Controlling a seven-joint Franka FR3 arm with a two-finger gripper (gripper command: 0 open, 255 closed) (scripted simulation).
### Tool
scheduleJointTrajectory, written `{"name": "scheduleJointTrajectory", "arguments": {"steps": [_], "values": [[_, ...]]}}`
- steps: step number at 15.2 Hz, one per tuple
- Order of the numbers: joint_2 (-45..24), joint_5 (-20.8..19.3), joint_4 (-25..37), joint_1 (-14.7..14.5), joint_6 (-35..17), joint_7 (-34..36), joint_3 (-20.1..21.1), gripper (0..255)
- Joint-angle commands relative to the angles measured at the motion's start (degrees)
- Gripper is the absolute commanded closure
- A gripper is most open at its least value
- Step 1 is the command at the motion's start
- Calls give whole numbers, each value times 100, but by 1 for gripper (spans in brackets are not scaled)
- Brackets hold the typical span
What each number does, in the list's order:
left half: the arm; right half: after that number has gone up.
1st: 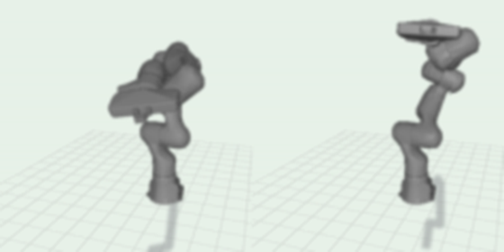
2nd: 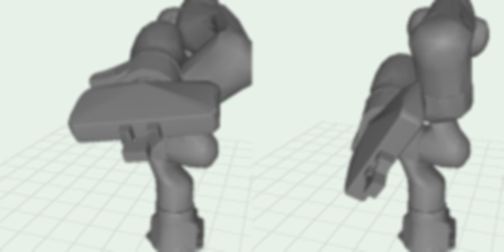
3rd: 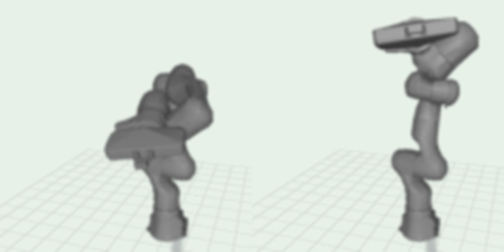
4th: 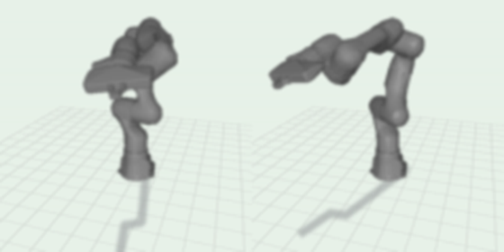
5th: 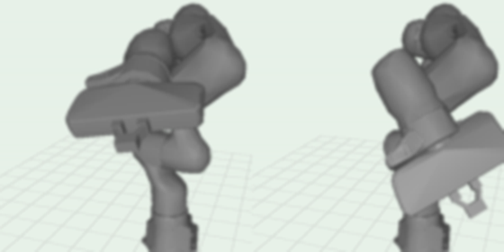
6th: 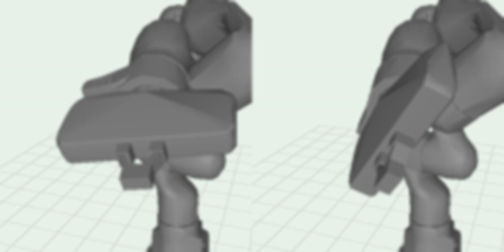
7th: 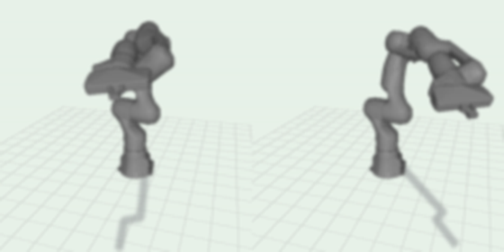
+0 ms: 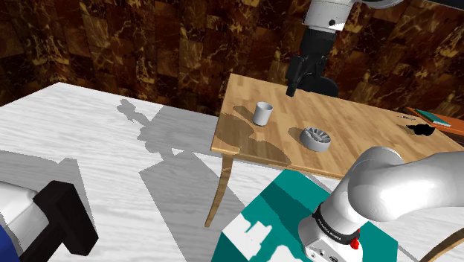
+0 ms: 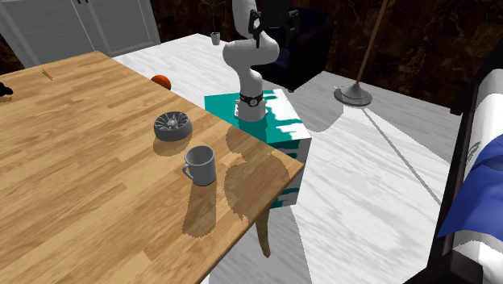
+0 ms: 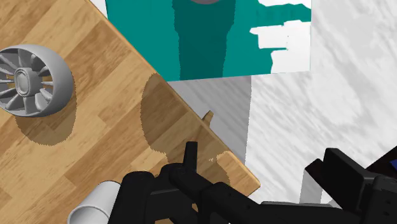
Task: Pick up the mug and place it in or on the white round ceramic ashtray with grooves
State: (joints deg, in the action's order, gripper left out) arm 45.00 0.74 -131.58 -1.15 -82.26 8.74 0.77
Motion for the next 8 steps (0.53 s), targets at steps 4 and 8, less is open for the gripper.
{"name": "scheduleJointTrajectory", "arguments": {"steps": [4, 8], "values": [[-299, -190, -171, 83, -477, -222, -197, 0], [-793, -414, -297, 193, -1116, -497, -459, 0]]}}
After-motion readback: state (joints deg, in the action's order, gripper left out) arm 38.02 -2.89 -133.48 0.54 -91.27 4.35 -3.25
